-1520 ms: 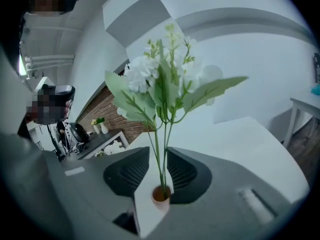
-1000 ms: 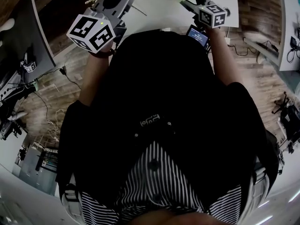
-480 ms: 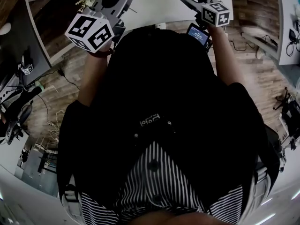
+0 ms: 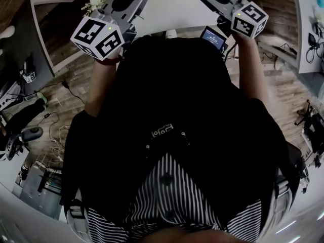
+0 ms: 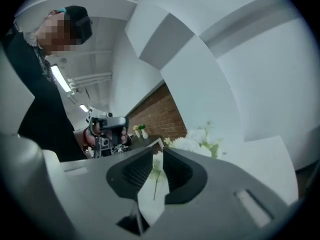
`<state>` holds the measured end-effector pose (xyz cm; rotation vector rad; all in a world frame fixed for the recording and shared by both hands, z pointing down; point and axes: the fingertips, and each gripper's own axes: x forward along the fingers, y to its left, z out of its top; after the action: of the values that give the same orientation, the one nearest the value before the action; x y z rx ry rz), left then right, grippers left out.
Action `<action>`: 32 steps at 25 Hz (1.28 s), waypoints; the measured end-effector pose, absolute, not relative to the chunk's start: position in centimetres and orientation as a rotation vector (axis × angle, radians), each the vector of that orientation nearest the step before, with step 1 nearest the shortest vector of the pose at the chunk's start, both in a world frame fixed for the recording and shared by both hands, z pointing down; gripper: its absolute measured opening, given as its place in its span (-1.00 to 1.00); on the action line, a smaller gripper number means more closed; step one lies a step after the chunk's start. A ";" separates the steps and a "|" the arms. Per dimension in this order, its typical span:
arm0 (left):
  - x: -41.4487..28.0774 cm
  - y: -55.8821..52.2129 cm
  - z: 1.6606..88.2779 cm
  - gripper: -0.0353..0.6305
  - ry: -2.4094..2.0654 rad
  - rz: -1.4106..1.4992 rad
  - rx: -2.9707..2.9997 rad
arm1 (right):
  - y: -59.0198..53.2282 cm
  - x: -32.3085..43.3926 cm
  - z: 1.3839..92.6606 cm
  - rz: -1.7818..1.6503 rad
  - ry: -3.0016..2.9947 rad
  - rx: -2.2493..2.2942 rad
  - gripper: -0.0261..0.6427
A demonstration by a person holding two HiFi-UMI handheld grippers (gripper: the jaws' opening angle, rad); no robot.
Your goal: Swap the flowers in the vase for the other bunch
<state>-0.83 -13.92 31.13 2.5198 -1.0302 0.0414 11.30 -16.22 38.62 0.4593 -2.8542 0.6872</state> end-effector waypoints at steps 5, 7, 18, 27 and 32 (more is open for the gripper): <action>0.3 -13.9 30.4 -0.88 -1.018 0.028 2.551 | -14.7 8.8 32.9 0.556 -2.980 0.367 -0.91; 1.1 -13.8 29.9 -0.88 -1.010 0.029 2.563 | -14.1 8.4 31.7 0.502 -3.009 0.315 -0.91; 0.3 -13.5 30.1 -0.88 -1.023 0.037 2.557 | -13.2 8.3 31.9 0.447 -3.001 0.284 -0.92; 0.4 -13.4 30.3 -0.88 -0.996 0.033 2.552 | -13.3 8.3 31.9 0.458 -3.004 0.300 -0.92; -0.1 -13.4 30.6 -0.88 -0.982 0.035 2.552 | -13.6 7.9 32.1 0.461 -2.997 0.308 -0.92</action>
<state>-0.12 -13.44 30.56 2.5520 -0.9823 0.0355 7.88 -13.58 32.08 0.3085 -2.9973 0.4613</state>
